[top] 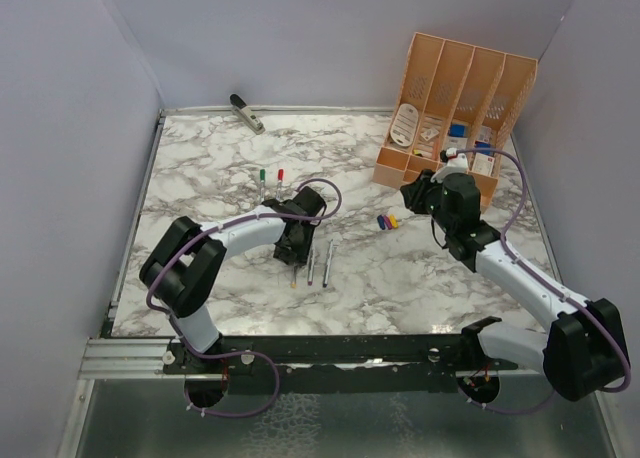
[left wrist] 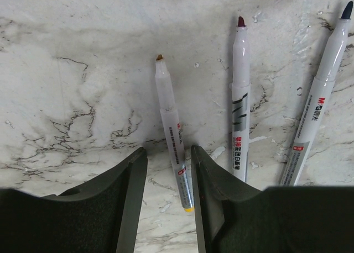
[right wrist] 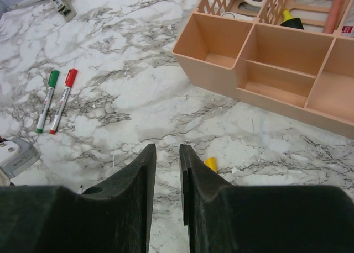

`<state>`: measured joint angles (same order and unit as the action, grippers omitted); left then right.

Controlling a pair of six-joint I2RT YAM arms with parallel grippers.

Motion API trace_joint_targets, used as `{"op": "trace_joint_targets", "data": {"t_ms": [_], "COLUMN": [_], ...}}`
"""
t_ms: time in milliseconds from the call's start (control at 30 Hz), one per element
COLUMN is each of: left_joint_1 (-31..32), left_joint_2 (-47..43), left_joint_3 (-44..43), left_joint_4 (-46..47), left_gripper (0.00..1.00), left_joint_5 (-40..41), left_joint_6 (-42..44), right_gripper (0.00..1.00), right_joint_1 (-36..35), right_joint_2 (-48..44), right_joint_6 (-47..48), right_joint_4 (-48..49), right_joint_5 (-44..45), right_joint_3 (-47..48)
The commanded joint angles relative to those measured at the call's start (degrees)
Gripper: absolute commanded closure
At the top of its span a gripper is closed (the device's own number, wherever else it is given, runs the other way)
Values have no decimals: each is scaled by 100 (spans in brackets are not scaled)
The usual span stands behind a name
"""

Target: Insert the pens into the pen caps

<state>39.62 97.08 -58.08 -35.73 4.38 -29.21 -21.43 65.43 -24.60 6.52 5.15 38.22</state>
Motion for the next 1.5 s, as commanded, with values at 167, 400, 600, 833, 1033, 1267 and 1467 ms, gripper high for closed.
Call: {"op": "trace_joint_targets", "data": {"t_ms": [167, 400, 600, 833, 1033, 1267, 1467], "left_joint_1": [60, 64, 64, 64, 64, 63, 64], "left_joint_2": [535, 671, 865, 1063, 1176, 1258, 1055], "left_joint_3": [130, 157, 124, 144, 146, 179, 84], "left_joint_4": [149, 152, 143, 70, -129, -199, -201], "left_gripper": [67, 71, 78, 78, 83, 100, 100], "left_joint_5": [-22, -166, -400, -573, -631, -707, -453], "left_joint_6": [10, 53, 235, 327, 433, 504, 578], "right_gripper": [76, 76, 76, 76, 76, 77, 77], "right_joint_1": [-5, -10, -10, -10, -10, -8, -10], "right_joint_2": [-164, -236, -314, -458, -514, -622, -612], "right_joint_6": [25, 25, 51, 76, 59, 42, 39], "right_joint_4": [105, 83, 43, 17, 13, 60, 89], "right_joint_5": [55, 81, 151, 273, 308, 388, 368], "right_joint_3": [-42, -50, -27, -35, -45, -103, -128]}}
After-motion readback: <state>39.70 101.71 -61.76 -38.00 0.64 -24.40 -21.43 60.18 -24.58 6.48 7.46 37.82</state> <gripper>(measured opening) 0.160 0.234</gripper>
